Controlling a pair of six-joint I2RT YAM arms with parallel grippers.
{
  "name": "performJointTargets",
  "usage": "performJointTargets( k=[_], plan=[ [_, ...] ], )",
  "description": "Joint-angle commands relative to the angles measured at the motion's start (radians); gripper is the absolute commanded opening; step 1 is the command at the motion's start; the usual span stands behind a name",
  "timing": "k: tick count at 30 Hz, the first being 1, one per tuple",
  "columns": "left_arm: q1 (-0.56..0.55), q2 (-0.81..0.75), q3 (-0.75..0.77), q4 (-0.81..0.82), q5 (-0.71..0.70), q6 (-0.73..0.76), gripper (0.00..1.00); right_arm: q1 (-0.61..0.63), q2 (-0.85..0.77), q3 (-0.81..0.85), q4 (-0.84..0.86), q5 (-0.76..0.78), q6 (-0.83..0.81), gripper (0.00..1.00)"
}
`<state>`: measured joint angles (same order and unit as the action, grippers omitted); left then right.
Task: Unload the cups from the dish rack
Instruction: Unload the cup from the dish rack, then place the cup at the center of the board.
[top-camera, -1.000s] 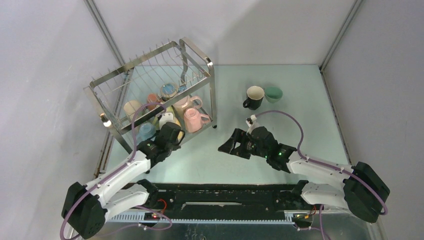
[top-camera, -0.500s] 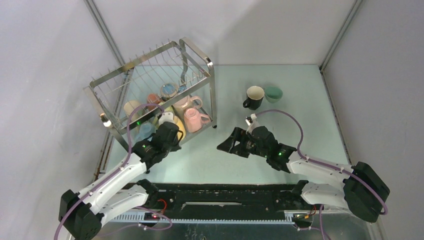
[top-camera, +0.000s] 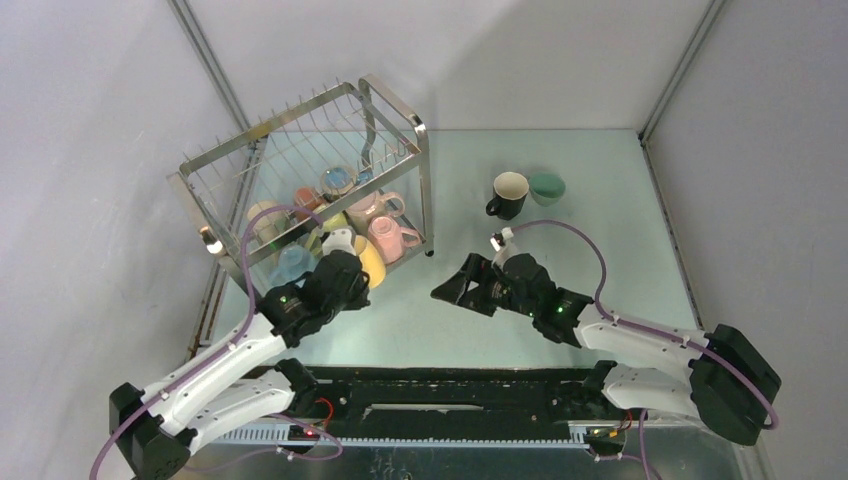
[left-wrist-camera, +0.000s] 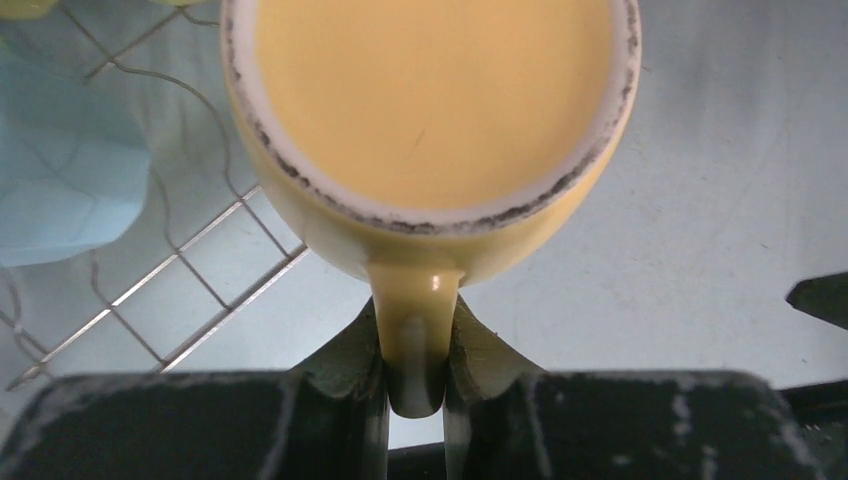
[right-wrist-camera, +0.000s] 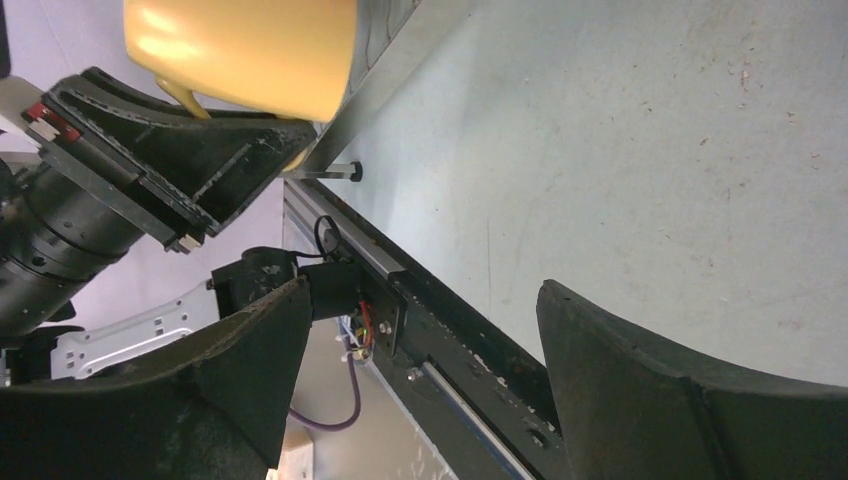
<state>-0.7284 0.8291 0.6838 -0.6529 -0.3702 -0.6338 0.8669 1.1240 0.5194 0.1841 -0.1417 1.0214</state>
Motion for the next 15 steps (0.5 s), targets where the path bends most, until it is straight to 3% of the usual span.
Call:
performJointTargets(
  k=[1, 15],
  plan=[
    [-0.052, -0.035, 0.090, 0.085, 0.004, -0.081, 0.00, 0.021, -0.047, 0.037, 0.038, 0.034, 0.037, 0.90],
    [-0.165, 0.024, 0.193, 0.215, 0.092, -0.173, 0.00, 0.023, -0.215, 0.008, 0.018, 0.079, 0.087, 0.90]
  ],
)
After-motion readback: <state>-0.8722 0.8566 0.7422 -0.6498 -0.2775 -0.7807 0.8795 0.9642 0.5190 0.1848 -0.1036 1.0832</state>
